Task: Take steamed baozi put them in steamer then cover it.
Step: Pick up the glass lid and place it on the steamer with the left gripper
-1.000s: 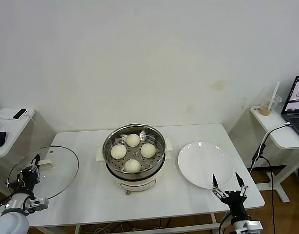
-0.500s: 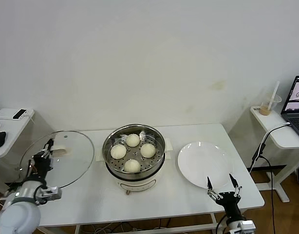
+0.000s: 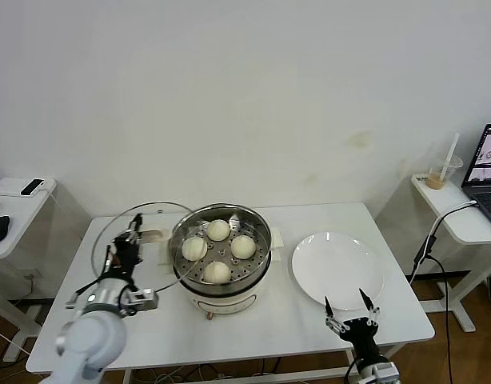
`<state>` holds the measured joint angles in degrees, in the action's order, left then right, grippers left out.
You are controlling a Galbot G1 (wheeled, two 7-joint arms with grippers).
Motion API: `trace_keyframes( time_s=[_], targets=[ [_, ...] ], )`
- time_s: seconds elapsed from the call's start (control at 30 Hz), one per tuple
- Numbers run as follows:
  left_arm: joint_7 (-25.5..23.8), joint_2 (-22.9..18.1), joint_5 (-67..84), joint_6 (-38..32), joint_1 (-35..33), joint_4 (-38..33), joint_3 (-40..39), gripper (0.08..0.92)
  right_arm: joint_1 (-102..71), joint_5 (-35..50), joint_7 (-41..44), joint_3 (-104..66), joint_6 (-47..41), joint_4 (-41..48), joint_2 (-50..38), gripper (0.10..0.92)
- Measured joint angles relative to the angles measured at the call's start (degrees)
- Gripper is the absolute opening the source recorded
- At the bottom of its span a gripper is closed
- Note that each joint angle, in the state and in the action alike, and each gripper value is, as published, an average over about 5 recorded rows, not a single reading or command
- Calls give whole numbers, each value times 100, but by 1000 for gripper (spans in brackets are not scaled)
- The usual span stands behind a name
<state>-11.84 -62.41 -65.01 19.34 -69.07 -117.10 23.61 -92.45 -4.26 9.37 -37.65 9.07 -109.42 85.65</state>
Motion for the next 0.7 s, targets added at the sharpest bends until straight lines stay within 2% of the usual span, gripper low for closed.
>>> trace_keyframes(
  time_s=[0.33,0.7],
  targets=[
    [-279,-588,-569,222,782,372,-915,151,55,-155,39,121,1,163,-1,823],
    [-465,-1114,-1128,273,1403,900,-1488,151,60,-224,73,130,2,224,2,823]
  ],
)
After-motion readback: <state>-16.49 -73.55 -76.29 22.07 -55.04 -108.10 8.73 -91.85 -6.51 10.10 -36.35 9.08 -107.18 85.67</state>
